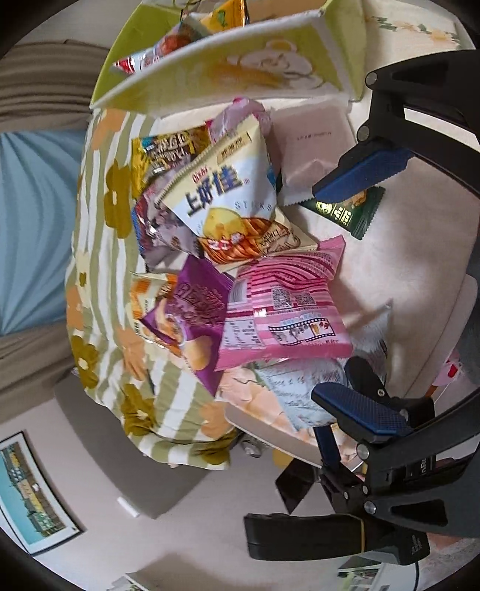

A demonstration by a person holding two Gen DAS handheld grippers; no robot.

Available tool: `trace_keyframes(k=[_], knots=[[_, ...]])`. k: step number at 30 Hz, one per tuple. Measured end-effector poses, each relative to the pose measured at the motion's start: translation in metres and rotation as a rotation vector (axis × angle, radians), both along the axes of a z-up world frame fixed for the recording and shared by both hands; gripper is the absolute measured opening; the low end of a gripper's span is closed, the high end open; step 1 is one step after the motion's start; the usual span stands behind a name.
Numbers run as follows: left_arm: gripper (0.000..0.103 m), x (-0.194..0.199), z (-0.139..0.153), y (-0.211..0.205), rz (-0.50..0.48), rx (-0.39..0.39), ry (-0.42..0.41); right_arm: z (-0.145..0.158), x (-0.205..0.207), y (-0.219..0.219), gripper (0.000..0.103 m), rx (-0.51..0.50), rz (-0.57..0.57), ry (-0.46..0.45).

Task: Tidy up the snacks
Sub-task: 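Grasp the white corn-roll bag with the left tool while the right tool grasps the pink bag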

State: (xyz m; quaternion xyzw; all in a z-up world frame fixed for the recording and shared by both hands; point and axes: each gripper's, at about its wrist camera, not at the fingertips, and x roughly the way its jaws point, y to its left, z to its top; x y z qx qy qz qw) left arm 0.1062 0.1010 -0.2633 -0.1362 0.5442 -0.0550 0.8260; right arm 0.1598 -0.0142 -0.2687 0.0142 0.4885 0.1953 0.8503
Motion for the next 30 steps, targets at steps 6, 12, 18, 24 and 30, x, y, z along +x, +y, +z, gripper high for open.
trace_keyframes(k=[6, 12, 18, 24, 30], knots=[[0.069, 0.008, -0.01, 0.009, 0.026, 0.019, 0.029, -0.011, 0.005, 0.01, 0.097, -0.025, 0.04, 0.0], [0.067, 0.009, -0.013, 0.033, 0.075, 0.03, 0.043, -0.017, 0.01, 0.028, 0.097, -0.091, 0.101, -0.029], [0.066, 0.008, -0.009, 0.051, 0.102, 0.073, 0.049, -0.022, 0.017, 0.042, 0.097, -0.083, 0.134, -0.024], [0.065, 0.005, -0.005, 0.062, 0.111, 0.101, 0.042, -0.028, 0.027, 0.05, 0.097, -0.086, 0.133, 0.002], [0.065, 0.005, -0.005, 0.062, 0.108, 0.103, 0.038, -0.039, 0.041, 0.062, 0.097, -0.168, 0.106, 0.003]])
